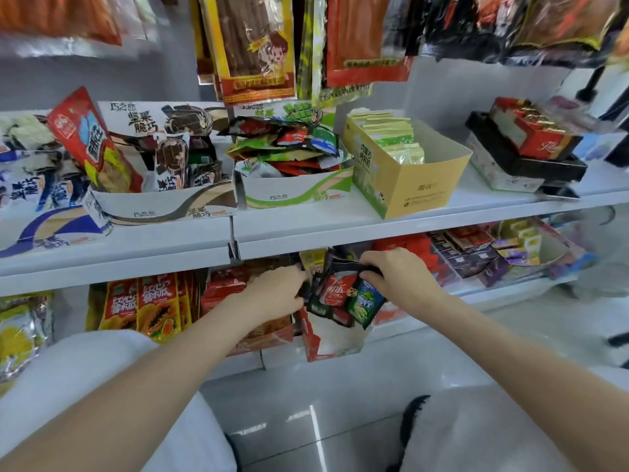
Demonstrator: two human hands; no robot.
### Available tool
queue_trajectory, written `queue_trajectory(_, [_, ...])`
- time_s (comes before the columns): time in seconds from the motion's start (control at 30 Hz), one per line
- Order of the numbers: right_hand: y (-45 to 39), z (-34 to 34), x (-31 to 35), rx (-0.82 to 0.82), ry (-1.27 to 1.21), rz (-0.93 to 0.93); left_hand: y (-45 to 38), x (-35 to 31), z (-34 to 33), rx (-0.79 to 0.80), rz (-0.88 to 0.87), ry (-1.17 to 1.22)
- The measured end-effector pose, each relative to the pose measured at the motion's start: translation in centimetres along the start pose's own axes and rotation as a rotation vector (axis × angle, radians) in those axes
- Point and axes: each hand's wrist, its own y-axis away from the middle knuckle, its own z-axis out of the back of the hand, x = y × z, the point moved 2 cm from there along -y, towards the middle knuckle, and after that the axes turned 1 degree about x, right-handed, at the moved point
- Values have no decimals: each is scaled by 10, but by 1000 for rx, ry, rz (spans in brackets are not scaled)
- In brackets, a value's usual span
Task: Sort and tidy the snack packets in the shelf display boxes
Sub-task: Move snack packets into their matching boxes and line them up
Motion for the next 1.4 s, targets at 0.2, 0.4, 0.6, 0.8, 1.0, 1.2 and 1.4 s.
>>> queue_trajectory(0.2, [-20, -33, 8, 25, -28, 25, -2, 11, -32, 234, -10, -97])
queue_trajectory(0.4, [-17, -91, 9, 155, 321, 74, 3, 28, -40, 262, -30, -181])
queue_trajectory(0.6, [-24, -107, -3, 93, 304, -9, 4, 32, -41, 284, -33, -144])
queue_trajectory(0.8, [-33, -118, -9, 156, 163, -20, 0, 23, -39, 277, -36, -159])
queue_trajectory(1.0, [-31, -118, -6, 126, 9, -10, 1, 23, -38, 295, -26, -151])
queue_trajectory(1.2, [-22, -88, -9, 1, -63, 109, 1, 22, -37, 297, -32, -155])
queue_trajectory(1.4, [11, -33, -24, -187, 150, 348, -2, 22, -39, 268, -26, -178])
